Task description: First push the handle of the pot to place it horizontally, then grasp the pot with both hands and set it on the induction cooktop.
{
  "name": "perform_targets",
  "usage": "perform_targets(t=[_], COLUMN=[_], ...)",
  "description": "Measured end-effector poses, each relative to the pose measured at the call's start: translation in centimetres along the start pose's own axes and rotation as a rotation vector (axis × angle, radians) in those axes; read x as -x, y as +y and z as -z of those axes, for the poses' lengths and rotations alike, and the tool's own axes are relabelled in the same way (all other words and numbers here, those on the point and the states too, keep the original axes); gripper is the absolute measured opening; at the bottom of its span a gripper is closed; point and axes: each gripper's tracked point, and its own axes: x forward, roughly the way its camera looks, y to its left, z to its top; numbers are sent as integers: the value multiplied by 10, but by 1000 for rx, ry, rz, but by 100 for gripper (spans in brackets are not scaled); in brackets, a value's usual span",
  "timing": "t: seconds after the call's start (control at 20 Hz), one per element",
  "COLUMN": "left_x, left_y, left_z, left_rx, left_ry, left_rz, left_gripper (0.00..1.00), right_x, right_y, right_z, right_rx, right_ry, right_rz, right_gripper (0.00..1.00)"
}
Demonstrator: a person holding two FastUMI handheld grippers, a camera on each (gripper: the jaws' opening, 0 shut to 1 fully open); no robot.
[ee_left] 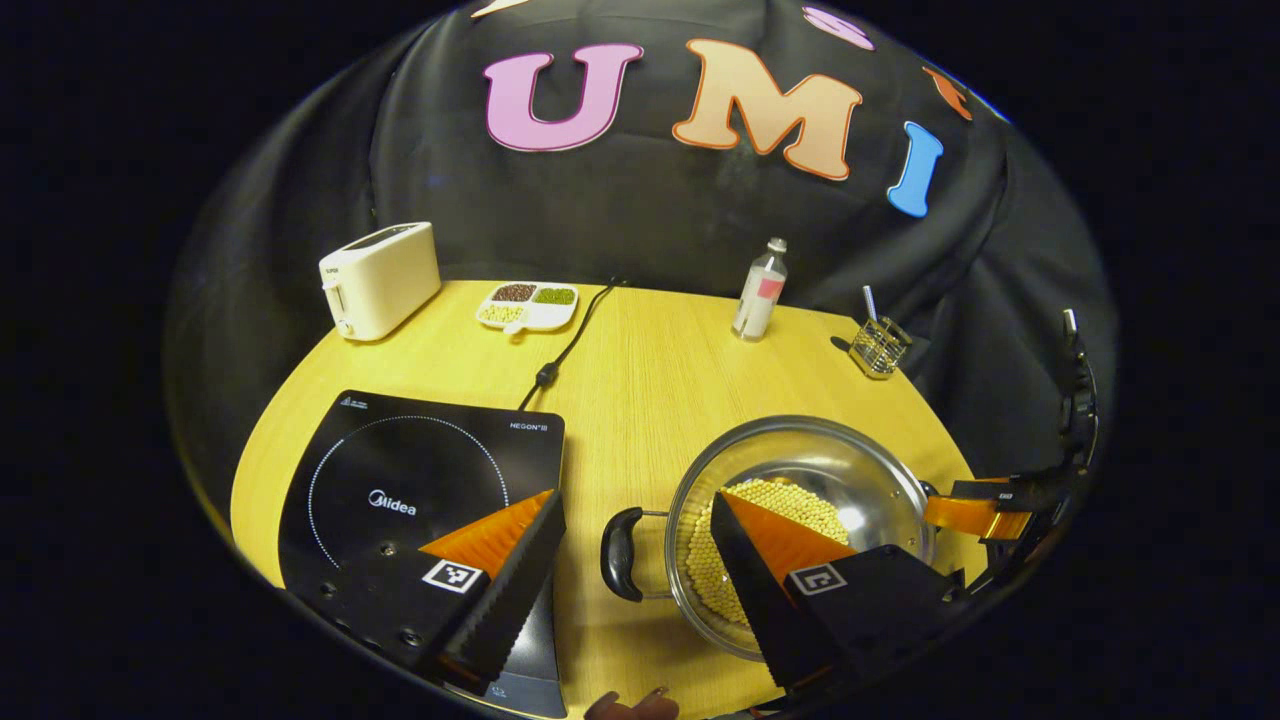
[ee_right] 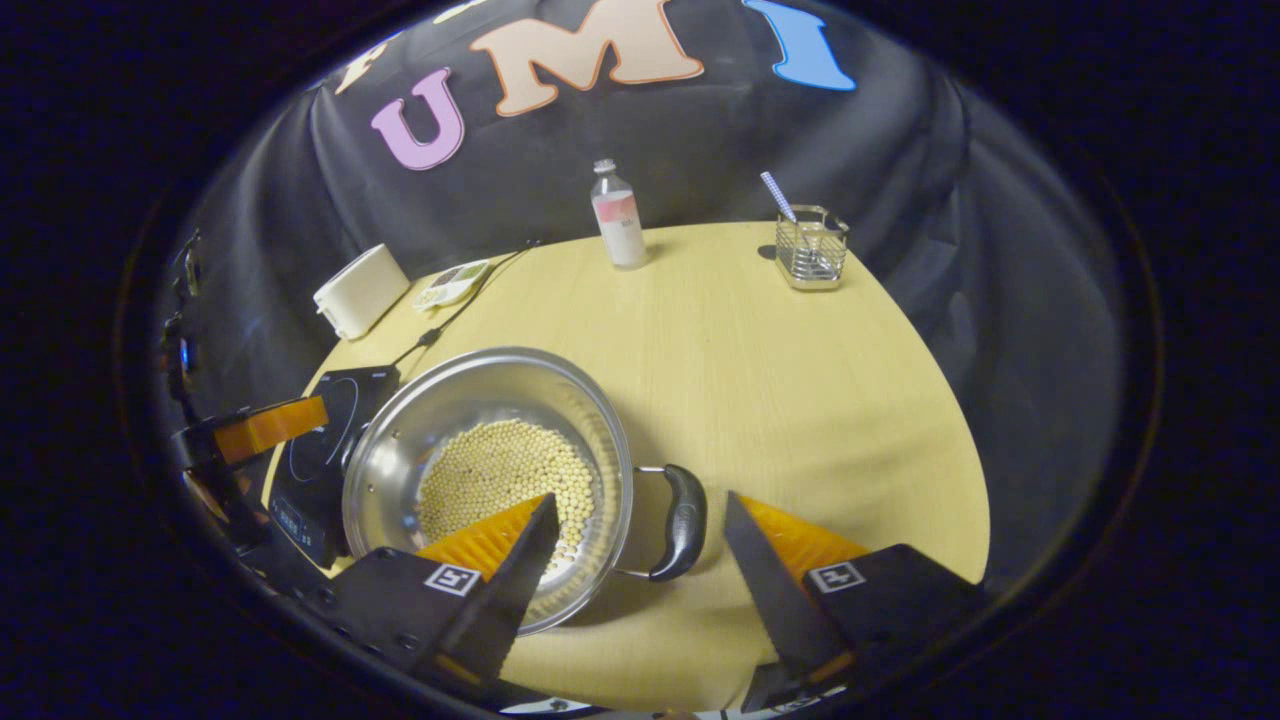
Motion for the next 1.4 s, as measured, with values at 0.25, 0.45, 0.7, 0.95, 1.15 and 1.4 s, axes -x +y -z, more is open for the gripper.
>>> perform_targets(t=[0.25,0.45,0.7,0.95,1.15,1.4], left_x=[-23,-39,-51,-53,-55,-58], left_y=[0,-1,5,5,3,2], left_z=[29,42,54,58,60,60], left_rx=[3,-1,29,8,0,-13], left_ry=[86,125,165,178,190,198], left_rz=[14,15,-5,-5,-8,-9], left_gripper=[96,96,96,88,80,74], right_x=[-10,-23,-40,-50,-55,-55], right_y=[-4,-9,-7,-5,-2,-3], right_z=[1,7,18,23,26,24], right_rx=[-31,-32,-57,-79,-90,-93], right_ry=[23,47,95,139,157,157], right_rz=[9,26,18,8,-4,4], right_gripper=[99,100,95,98,65,62])
